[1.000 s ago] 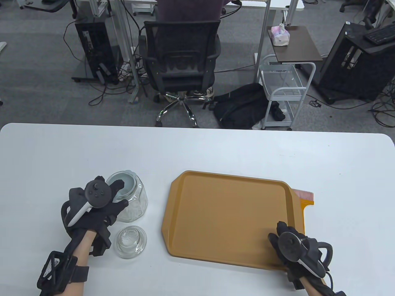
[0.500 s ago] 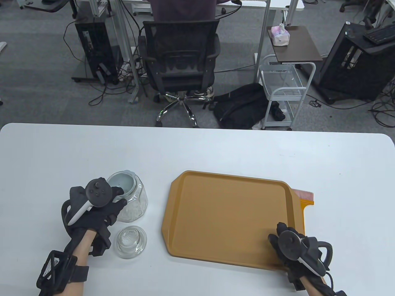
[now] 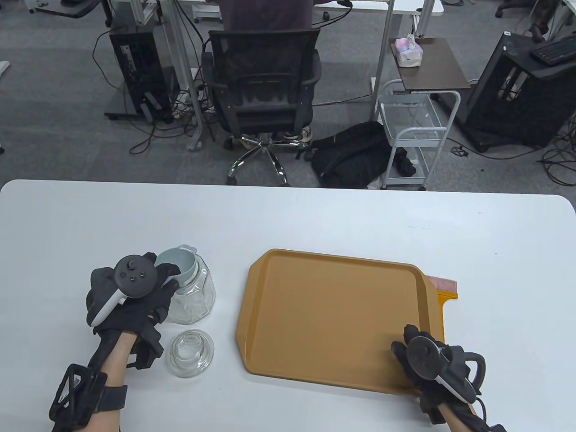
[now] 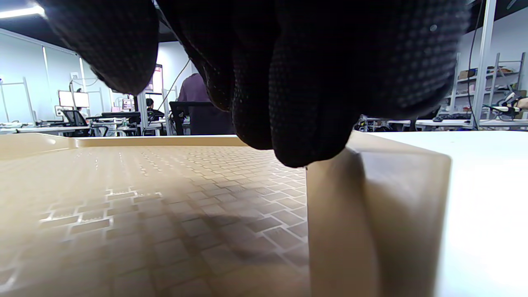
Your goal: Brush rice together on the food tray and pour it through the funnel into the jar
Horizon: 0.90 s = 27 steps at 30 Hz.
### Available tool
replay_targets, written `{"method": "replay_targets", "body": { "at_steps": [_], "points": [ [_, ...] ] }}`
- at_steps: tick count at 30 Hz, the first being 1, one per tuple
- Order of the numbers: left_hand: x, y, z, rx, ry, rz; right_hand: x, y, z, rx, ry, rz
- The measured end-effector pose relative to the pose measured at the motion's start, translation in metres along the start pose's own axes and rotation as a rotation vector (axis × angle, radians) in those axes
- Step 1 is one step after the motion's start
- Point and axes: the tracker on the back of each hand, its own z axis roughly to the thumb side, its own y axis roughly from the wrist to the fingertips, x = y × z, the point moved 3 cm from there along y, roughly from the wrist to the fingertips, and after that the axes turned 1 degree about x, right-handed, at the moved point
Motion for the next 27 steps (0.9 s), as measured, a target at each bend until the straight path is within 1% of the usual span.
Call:
{"method": "replay_targets", "body": {
  "at_steps": [5, 9, 12, 14, 16, 18, 20, 21, 24, 27],
  "points": [
    [-0.013, -0.009, 0.015, 0.052, -0.013, 0.122, 0.0, 0.0, 0.0, 0.002, 0.002, -0.006],
    [-0.027, -0.023, 0.04, 0.12, 0.007, 0.234, 0.0, 0.0, 0.0, 0.004, 0.002, -0.008],
    [-0.028, -0.03, 0.066, 0.198, 0.004, 0.241, 0.0, 0.0, 0.0, 0.005, 0.001, -0.01],
    [-0.02, -0.033, 0.086, 0.255, 0.001, 0.217, 0.0, 0.0, 0.0, 0.005, 0.002, -0.011],
    [-0.004, -0.032, 0.107, 0.304, 0.035, 0.178, 0.0, 0.0, 0.0, 0.005, 0.002, -0.01],
    [0.021, -0.027, 0.129, 0.341, 0.078, 0.099, -0.001, -0.001, 0.001, 0.007, 0.0, -0.008],
    [0.045, -0.019, 0.144, 0.361, 0.108, 0.02, -0.001, -0.001, 0.001, 0.007, -0.001, -0.007],
    [0.062, -0.013, 0.152, 0.363, 0.12, -0.043, -0.001, -0.001, 0.001, 0.008, -0.002, -0.005],
    [0.1, 0.0, 0.167, 0.367, 0.149, -0.151, -0.001, -0.001, 0.001, 0.008, 0.0, -0.002],
    [0.133, 0.009, 0.175, 0.36, 0.197, -0.207, -0.001, -0.001, 0.001, 0.01, 0.0, -0.001]
  ]
}}
